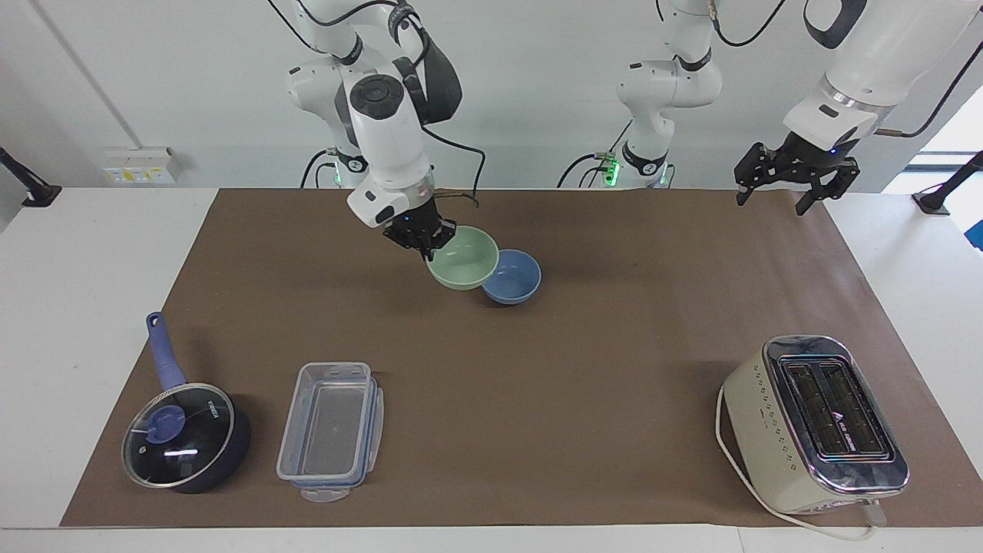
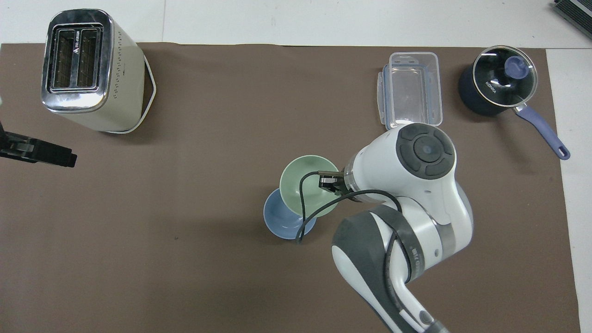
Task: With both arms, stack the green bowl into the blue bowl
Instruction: 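Lower the green bowl into the blue bowl with the right gripper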
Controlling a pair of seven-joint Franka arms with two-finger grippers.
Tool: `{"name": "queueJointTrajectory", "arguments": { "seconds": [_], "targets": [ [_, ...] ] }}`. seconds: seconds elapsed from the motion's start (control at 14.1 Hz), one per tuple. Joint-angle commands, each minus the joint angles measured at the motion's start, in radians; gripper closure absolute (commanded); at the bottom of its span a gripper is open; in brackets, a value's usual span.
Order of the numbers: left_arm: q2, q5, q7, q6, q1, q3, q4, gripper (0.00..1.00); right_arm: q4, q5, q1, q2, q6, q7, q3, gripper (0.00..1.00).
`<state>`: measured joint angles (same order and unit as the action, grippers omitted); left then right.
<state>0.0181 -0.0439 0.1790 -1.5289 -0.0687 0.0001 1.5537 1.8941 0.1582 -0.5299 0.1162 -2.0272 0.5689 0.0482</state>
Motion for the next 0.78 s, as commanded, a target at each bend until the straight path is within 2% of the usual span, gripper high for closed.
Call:
{"name": "queueJointTrajectory", "arguments": {
  "seconds": [0.0, 0.28, 0.43, 0.71],
  "targets": [
    [0.010, 0.021, 0.007, 0.015, 0.013, -0.012, -0.003, 0.00, 0.013, 0.030, -0.008, 0.017, -0.037, 0.011, 0.001, 1.00],
    [0.010, 0.019, 0.007, 0.015, 0.013, -0.014, -0.001, 0.00, 0.072, 0.040, -0.019, 0.002, -0.051, 0.020, -0.027, 1.00],
    [0.010, 0.019, 0.007, 0.016, 0.013, -0.014, -0.001, 0.00, 0.124, 0.040, -0.035, 0.000, -0.120, 0.023, -0.028, 1.00],
    [0.010, 0.019, 0.005, 0.015, 0.012, -0.014, -0.001, 0.00, 0.170, 0.040, -0.050, 0.003, -0.168, 0.023, -0.028, 1.00]
  ]
}}
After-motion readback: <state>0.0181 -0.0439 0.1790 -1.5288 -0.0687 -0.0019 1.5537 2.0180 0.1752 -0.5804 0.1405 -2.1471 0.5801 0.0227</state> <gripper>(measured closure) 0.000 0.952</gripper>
